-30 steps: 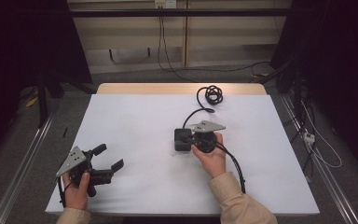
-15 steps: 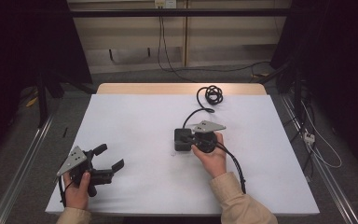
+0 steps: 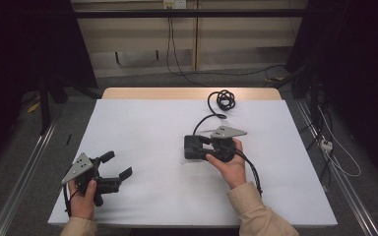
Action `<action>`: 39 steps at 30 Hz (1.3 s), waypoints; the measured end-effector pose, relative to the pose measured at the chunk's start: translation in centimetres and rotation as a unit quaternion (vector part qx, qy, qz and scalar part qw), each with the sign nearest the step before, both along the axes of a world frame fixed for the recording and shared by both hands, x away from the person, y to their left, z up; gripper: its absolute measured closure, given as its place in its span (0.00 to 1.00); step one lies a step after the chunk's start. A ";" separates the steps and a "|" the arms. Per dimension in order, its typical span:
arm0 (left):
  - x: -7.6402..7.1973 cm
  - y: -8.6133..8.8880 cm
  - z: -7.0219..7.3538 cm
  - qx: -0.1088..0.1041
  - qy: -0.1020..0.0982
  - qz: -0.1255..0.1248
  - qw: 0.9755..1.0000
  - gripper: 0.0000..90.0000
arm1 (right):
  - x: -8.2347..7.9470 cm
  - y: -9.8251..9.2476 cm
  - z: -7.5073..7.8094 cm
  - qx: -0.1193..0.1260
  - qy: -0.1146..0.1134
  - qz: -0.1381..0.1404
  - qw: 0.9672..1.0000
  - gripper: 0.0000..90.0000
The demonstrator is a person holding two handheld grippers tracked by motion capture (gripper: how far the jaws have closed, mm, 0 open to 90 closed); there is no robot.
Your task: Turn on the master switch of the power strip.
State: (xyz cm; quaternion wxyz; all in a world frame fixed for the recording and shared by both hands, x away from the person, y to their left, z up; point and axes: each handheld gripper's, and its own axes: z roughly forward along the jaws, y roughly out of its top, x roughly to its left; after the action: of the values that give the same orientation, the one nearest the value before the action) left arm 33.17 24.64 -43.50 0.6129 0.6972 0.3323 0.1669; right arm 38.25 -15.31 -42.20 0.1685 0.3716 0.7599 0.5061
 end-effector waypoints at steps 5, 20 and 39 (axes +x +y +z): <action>-0.1 0.0 0.1 -0.001 0.000 -0.001 1.000 0.04 | -0.7 -0.7 -0.2 0.005 0.002 0.000 1.000 0.38; -0.2 0.2 0.2 0.000 -0.001 0.000 1.000 0.04 | -4.1 -3.8 -1.4 0.003 0.005 -0.022 1.000 0.18; -0.1 -0.1 0.1 0.007 0.000 -0.003 1.000 0.04 | -7.1 -7.0 -2.1 -0.008 -0.011 -0.037 0.999 0.15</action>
State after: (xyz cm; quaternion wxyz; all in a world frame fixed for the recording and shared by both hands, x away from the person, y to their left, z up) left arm 33.08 24.56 -43.40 0.6082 0.7026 0.3292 0.1678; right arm 31.16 -22.29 -44.26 0.1984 0.3926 0.7475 0.4978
